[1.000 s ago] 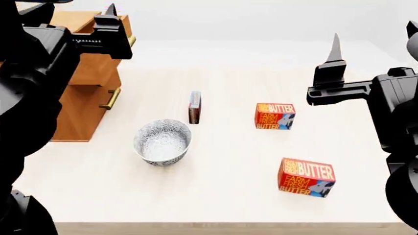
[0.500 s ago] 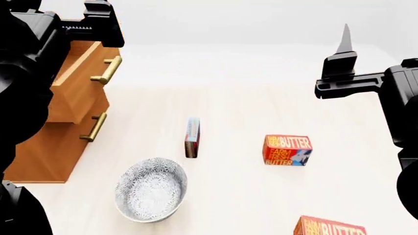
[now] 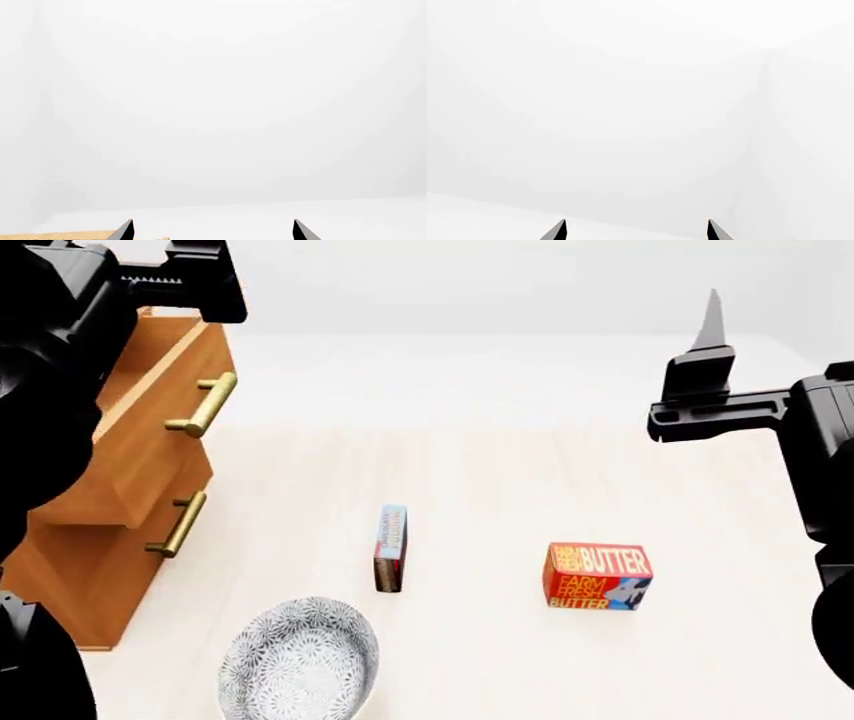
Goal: Put the chocolate pudding in the top drawer of the cabinet and close it.
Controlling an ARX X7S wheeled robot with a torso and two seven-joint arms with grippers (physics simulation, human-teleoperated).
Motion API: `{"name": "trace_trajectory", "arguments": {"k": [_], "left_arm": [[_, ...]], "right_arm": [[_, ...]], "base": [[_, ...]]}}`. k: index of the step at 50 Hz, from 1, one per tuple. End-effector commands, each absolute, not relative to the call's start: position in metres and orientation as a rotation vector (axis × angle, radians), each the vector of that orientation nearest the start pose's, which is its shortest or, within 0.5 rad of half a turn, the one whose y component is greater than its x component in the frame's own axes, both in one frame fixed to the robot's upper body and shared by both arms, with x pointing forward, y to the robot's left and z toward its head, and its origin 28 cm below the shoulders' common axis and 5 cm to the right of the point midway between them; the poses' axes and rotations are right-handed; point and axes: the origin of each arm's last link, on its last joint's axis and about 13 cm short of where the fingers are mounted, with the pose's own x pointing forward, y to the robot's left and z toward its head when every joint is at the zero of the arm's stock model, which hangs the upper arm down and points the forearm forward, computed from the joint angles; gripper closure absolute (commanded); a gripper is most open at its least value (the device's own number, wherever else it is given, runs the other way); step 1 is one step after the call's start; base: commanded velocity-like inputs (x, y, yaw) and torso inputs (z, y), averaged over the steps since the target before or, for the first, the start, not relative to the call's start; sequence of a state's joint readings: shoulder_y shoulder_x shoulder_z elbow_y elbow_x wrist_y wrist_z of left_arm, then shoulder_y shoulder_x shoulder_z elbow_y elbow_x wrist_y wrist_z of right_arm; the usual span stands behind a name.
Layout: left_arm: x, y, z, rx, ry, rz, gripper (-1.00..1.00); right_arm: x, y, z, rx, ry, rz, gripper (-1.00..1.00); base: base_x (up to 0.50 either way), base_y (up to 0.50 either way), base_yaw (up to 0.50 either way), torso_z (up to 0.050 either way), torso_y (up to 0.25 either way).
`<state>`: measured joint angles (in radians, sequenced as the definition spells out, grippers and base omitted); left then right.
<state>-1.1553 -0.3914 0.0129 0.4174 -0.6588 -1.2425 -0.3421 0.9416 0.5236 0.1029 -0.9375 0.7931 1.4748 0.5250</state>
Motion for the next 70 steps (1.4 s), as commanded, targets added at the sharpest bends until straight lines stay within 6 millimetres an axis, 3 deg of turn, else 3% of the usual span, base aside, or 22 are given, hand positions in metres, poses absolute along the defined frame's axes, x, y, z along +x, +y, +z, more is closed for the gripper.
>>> {"name": "trace_trajectory", "arguments": {"k": [1, 14, 23, 46, 70], "left_arm": [[0.299, 0.260, 0.347, 0.090, -0.209, 0.048, -1.00], [0.339, 0.266, 0.374, 0.127, 0.019, 0.111, -1.00], [0.362, 0.272, 0.374, 0.074, 0.146, 0.162, -1.00], [0.384, 0.281, 0.376, 0.030, 0.256, 0.213, -1.00], [0.399, 0.290, 0.326, 0.033, 0.442, 0.229, -1.00]], "right_arm": [[0.207, -0.148, 0.291, -0.302, -0.358, -0.184, -1.00], [0.211, -0.145, 0.287, -0.310, -0.330, -0.179, -1.00], [0.212, -0.145, 0.284, -0.309, -0.318, -0.173, -1.00], [0.216, -0.145, 0.281, -0.307, -0.307, -0.172, -1.00], [0.221, -0.142, 0.275, -0.306, -0.293, -0.168, -1.00]], "base": [[0.00, 0.00, 0.00, 0.000, 0.000], [0.00, 0.00, 0.00, 0.000, 0.000], [0.00, 0.00, 0.00, 0.000, 0.000], [0.00, 0.00, 0.00, 0.000, 0.000], [0.00, 0.00, 0.00, 0.000, 0.000]]}}
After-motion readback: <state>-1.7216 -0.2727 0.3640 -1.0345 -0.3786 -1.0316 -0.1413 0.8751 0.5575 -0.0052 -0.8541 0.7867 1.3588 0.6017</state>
